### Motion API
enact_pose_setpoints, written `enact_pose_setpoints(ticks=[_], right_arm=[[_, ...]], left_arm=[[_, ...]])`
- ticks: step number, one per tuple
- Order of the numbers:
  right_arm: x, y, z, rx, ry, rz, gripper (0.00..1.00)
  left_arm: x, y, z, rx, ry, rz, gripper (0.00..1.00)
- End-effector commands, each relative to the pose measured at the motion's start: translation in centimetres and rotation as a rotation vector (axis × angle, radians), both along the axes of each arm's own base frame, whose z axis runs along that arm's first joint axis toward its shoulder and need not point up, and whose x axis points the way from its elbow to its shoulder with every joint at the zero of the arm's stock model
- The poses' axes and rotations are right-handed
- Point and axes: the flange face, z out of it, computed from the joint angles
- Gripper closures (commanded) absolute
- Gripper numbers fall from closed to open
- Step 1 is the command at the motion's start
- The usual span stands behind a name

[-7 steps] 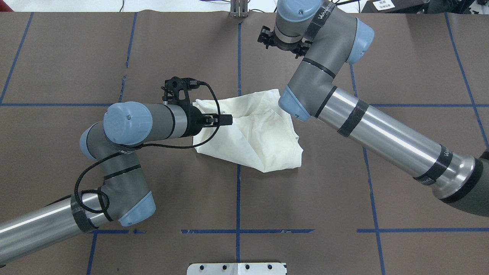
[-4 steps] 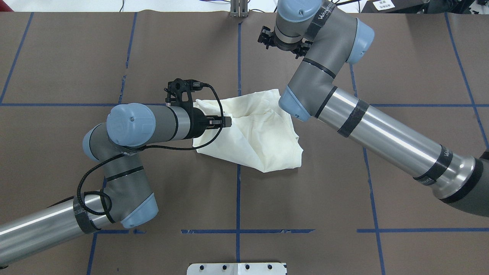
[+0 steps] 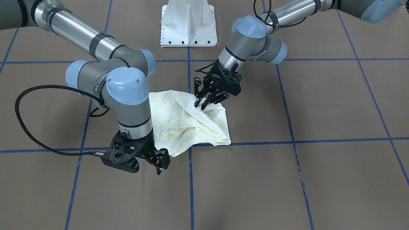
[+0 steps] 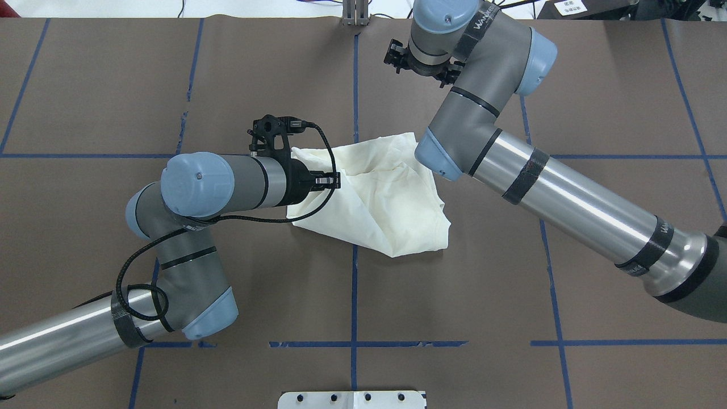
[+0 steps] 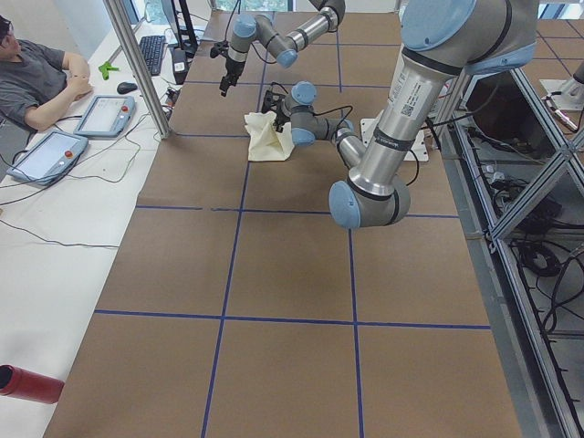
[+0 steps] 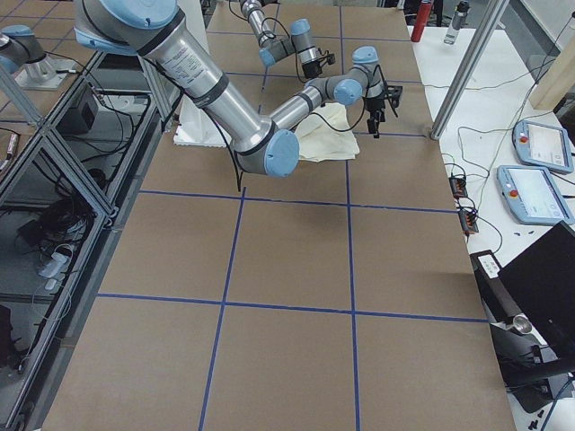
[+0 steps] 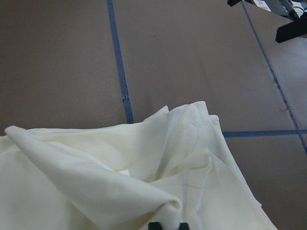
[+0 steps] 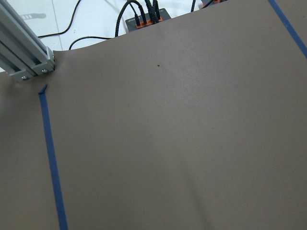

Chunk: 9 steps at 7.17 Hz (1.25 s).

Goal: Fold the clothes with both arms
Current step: 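Drag the shirt's edge nearest the left gripper outward to flatten it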

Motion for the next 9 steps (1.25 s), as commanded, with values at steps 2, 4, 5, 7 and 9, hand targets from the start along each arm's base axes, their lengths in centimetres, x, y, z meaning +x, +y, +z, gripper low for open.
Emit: enact_pose_setpoints(ticks=[2,4,5,7,9], right_arm=[[0.1,0.0,0.9,-0.006,0.009,0.0,0.0],[0.1,0.0,1.1,-0.008,0.012,0.0,0.0],[0.1,0.0,1.1,-0.008,0.012,0.0,0.0],[0.1,0.1,1.4,-0.01,0.014,0.0,0.0],[0.1,0.1,1.5,0.001,0.001,0.001,0.0]], left_arm=[[-1.9,0.7,4.0,-0.01,-0.039,-0.001,1.0],[-3.0,1.3,7.9,-0.033,-0.082,-0.002,1.0],[-3.7,1.9,10.1,-0.029,-0.073,-0.001,1.0],[-4.5,3.0,12.6,-0.026,-0.054,0.005,1.0],[-4.5,3.1,14.0,-0.037,-0.074,0.008,1.0]])
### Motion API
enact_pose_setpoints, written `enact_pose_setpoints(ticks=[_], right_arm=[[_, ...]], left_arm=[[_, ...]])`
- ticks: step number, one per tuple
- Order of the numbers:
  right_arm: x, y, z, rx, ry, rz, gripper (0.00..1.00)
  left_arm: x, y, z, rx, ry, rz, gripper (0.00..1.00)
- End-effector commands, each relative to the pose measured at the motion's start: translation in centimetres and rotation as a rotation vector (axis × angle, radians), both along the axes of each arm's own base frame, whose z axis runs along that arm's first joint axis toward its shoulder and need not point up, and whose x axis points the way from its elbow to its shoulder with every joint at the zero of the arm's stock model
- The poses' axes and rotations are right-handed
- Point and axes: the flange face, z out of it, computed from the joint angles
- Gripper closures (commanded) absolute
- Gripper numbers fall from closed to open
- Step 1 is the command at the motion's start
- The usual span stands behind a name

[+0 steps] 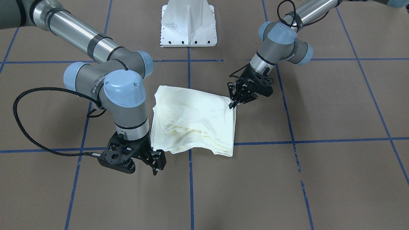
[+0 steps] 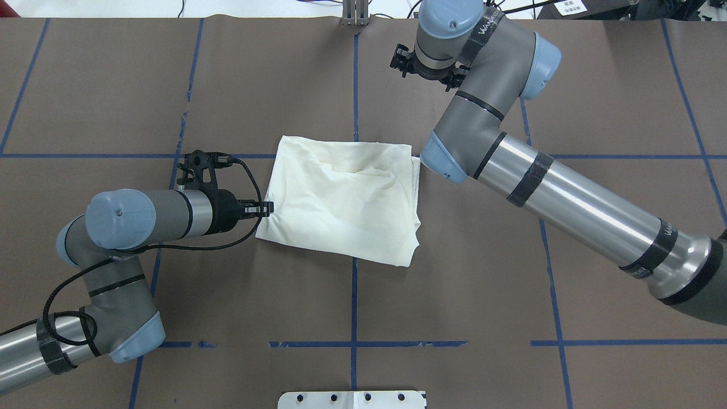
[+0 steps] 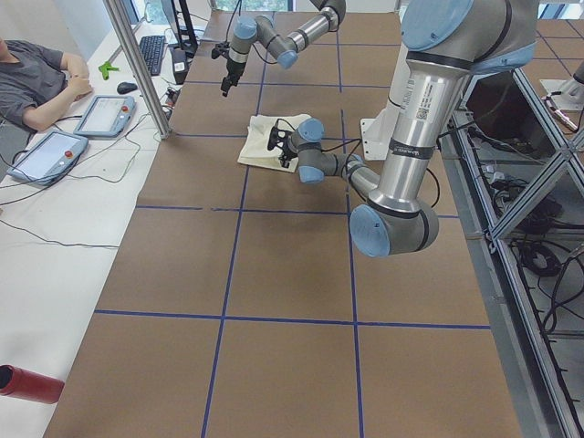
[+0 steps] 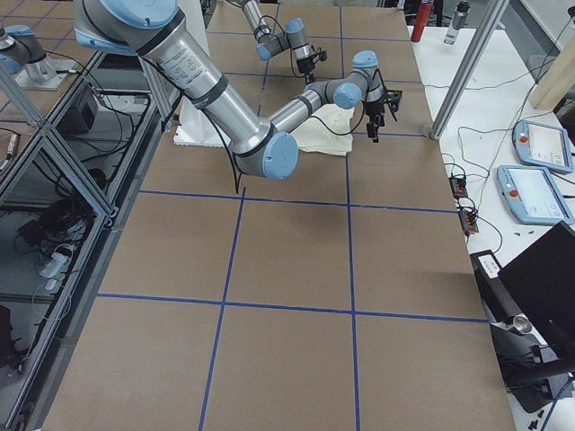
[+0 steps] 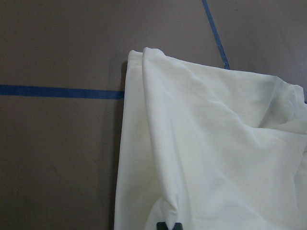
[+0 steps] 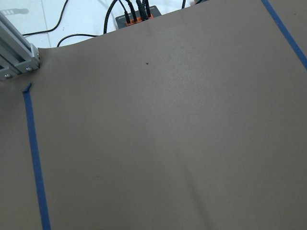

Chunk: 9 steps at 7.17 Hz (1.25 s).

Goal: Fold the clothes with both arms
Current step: 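Drag the shirt's edge nearest the left gripper outward to flatten it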

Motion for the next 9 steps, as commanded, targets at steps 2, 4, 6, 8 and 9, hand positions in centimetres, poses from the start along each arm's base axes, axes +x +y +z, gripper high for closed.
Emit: enact_pose_setpoints(ticks=[2,4,6,8,9], right_arm=[[0.2,0.2,1.3,0.035,-0.036,0.0,0.0],[0.1,0.2,1.2,0.035,-0.038,-0.001,0.0],[0.1,0.2,1.1,0.033,-0.04,-0.004,0.0],[0.0,0.4,1.2,0.023,-0.049,-0.019,0.0],[0.0,0.5,1.2,0.019,-0.052,-0.029,0.0]], left_arm=[[0.2,0.0,2.0,-0.014,-0.031,0.0,1.0],[0.5,0.1,2.5,-0.019,-0.04,0.001,1.0],[0.6,0.1,2.6,-0.023,-0.04,0.002,1.0],[0.4,0.1,1.9,-0.012,-0.033,0.004,0.01],[-0.4,-0.7,1.4,-0.01,-0.039,-0.007,0.0]])
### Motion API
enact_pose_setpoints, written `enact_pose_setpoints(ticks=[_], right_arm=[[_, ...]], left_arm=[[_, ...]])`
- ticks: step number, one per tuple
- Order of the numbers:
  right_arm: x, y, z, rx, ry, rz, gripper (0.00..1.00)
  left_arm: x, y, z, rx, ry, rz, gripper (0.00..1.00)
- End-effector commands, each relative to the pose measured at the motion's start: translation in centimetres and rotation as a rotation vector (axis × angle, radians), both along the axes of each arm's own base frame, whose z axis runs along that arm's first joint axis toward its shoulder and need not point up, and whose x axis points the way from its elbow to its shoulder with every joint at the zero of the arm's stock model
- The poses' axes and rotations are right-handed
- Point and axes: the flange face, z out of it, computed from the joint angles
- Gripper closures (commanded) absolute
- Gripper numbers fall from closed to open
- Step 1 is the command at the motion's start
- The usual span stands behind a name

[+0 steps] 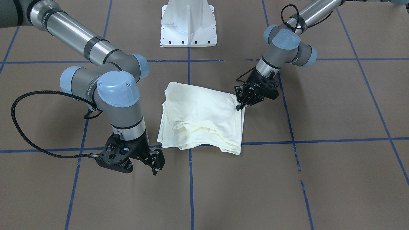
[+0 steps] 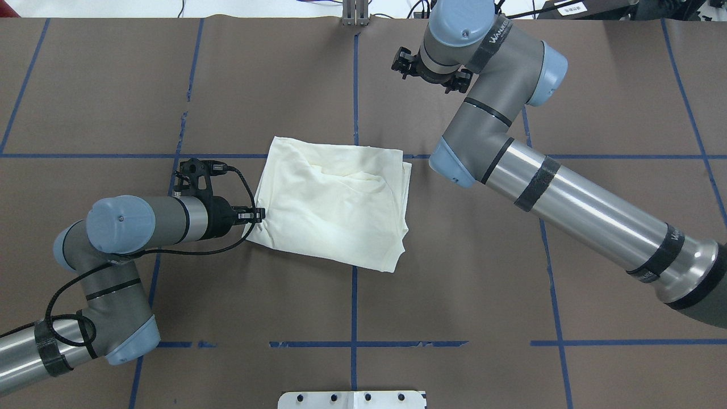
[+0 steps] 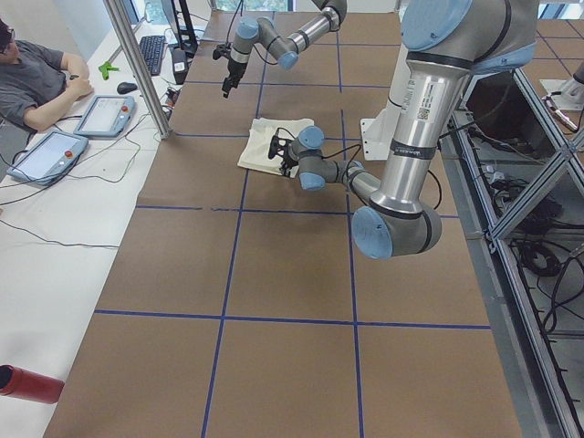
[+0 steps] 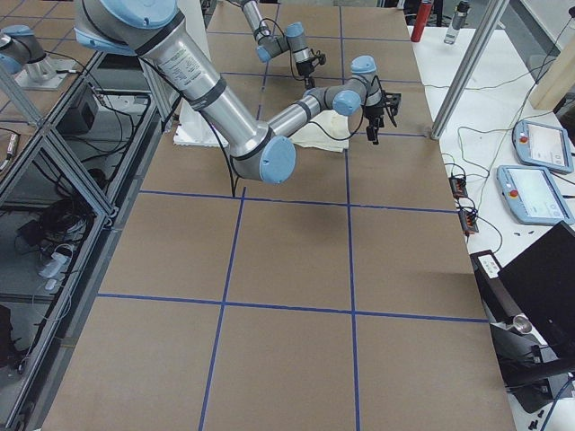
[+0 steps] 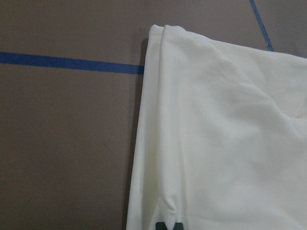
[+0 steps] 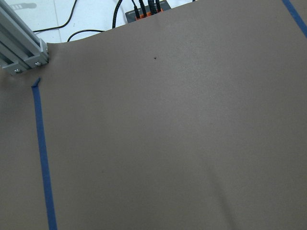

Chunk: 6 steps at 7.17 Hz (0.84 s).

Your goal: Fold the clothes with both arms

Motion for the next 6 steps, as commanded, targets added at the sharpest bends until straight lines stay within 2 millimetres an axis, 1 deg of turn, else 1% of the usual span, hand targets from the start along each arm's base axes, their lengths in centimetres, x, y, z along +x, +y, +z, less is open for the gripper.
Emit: enact_pose_setpoints(ticks=[1,2,3,4,5,6], right_arm=[[0.4,0.6,0.2,-0.001,-0.01,-0.011,0.0],[0.8,1.0,0.3,0.005,-0.013,-0.013,0.0],[0.8,1.1,0.4,0.004,-0.012,-0.013,0.0],[0.9,1.1,0.6,0.003,-0.011,-0.013,0.0],[0.9,1.1,0.7,0.004,-0.008,-0.016,0.0],[0.9,1.1,0.7,0.004,-0.008,-0.016,0.0]], left_arm=[[-2.1,-1.9,-1.0,-0.001,-0.007,0.0,0.0],[-3.1,-1.5,-3.9,0.005,0.017,0.019,0.0],[-1.9,-1.8,-7.6,-0.034,0.061,0.008,0.0],[0.4,-2.0,-10.5,-0.102,0.089,0.002,0.0],[1.1,-1.2,-9.6,-0.108,0.073,0.014,0.0],[1.1,-0.9,-8.0,-0.122,0.048,0.014,0.0]])
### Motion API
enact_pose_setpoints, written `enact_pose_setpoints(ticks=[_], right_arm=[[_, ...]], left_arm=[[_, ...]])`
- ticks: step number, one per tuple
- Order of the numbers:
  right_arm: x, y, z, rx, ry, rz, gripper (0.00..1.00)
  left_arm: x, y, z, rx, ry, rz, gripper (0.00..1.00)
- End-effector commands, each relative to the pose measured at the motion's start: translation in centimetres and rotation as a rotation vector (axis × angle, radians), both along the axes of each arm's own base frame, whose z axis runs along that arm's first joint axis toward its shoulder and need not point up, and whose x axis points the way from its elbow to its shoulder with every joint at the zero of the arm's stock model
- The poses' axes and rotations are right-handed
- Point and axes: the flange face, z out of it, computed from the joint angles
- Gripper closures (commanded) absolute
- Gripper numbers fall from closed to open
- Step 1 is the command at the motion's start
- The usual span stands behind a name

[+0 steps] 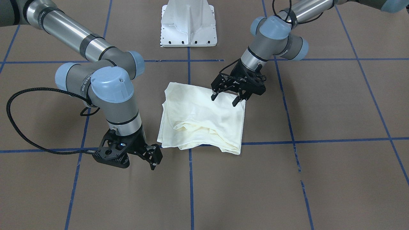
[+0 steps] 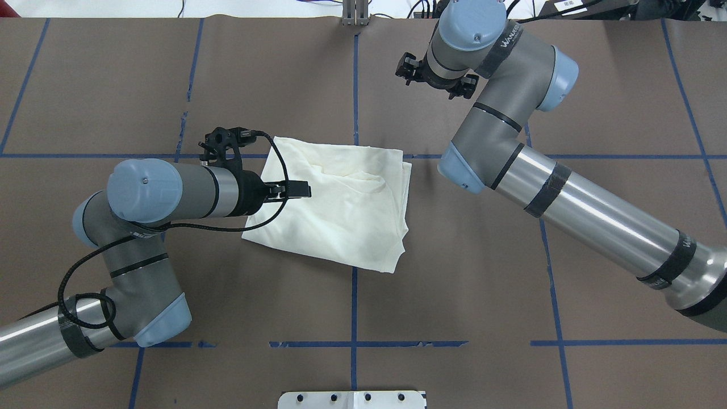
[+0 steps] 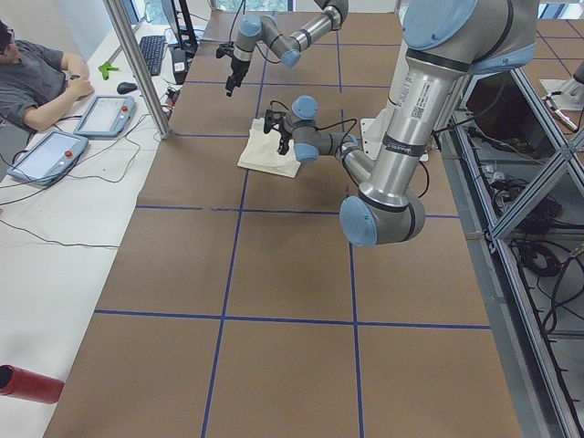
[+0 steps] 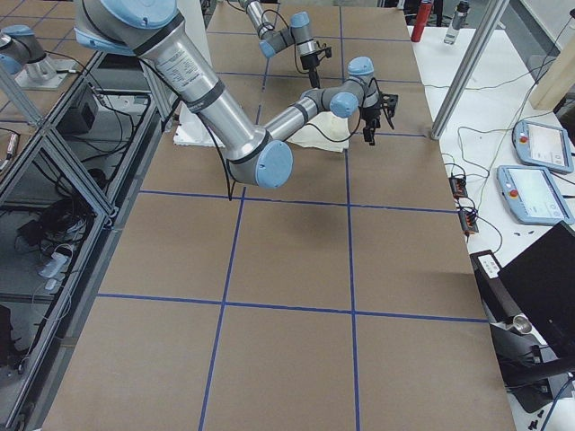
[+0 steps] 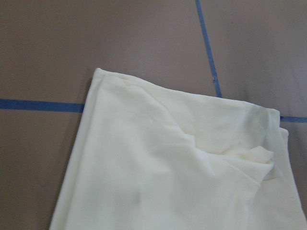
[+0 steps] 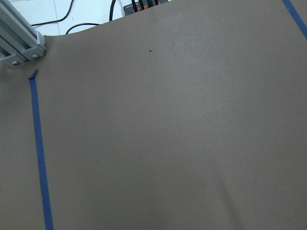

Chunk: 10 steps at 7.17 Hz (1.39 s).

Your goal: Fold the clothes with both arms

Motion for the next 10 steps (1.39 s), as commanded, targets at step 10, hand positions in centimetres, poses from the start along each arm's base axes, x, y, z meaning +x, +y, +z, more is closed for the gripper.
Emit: enact_pose_setpoints(ticks=[10], right_arm=[[3.5,0.4,1.8,0.019,0.012,-0.13,0.0]], left_arm=[[-3.7,0.5,-0.3,0.081,-0.203,0.036,0.0]])
